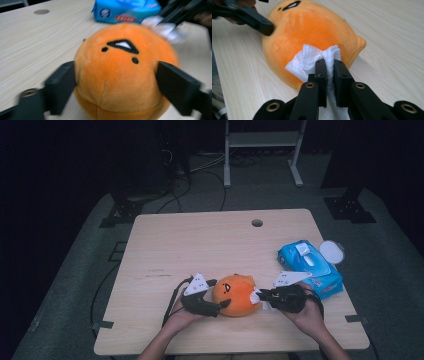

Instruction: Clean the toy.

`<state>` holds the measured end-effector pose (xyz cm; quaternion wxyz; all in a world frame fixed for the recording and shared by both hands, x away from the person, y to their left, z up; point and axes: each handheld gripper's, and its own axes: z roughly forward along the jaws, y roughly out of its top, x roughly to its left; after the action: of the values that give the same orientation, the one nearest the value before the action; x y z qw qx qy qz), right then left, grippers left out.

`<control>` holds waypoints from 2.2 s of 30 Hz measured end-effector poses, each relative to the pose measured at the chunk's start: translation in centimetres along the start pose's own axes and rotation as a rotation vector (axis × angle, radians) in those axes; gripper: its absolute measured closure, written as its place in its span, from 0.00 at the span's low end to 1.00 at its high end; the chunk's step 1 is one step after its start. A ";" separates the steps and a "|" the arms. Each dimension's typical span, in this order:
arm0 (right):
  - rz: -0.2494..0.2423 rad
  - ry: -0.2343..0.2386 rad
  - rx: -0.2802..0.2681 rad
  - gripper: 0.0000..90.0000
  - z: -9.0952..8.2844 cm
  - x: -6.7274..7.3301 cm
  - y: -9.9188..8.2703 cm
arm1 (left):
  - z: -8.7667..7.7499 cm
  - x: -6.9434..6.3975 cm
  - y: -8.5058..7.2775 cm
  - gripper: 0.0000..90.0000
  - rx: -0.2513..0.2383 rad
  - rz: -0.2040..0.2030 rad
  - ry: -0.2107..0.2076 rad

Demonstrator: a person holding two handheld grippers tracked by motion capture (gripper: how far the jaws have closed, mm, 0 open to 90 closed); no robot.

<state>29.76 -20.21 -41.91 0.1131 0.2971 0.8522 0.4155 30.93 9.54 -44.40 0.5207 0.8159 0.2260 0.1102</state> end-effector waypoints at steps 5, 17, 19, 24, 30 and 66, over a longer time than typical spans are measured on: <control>-0.021 0.020 -0.026 0.91 0.0 1.1 0.7 | 0.4 -0.3 -0.2 0.22 0.029 0.053 0.022; -0.037 0.045 -0.042 0.90 0.1 1.3 1.1 | -0.2 -0.2 0.0 0.13 0.001 0.051 0.026; -0.013 0.036 -0.044 0.90 -0.2 0.8 0.8 | -0.1 -0.4 -0.2 0.25 0.009 0.074 0.014; -0.049 0.065 -0.059 0.90 0.6 2.4 1.9 | 0.4 -0.5 0.0 0.30 0.007 0.087 0.018; -0.087 0.063 -0.056 0.90 1.1 2.9 2.6 | 0.3 -0.2 -0.4 0.30 0.016 0.085 0.026; -0.057 0.032 -0.106 0.91 1.0 2.4 3.1 | 1.3 -2.1 -0.4 0.27 0.061 0.204 0.026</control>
<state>29.61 -16.60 -39.99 0.1270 0.2596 0.8387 0.4615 29.56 7.60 -45.26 0.4786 0.8488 0.1514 0.1662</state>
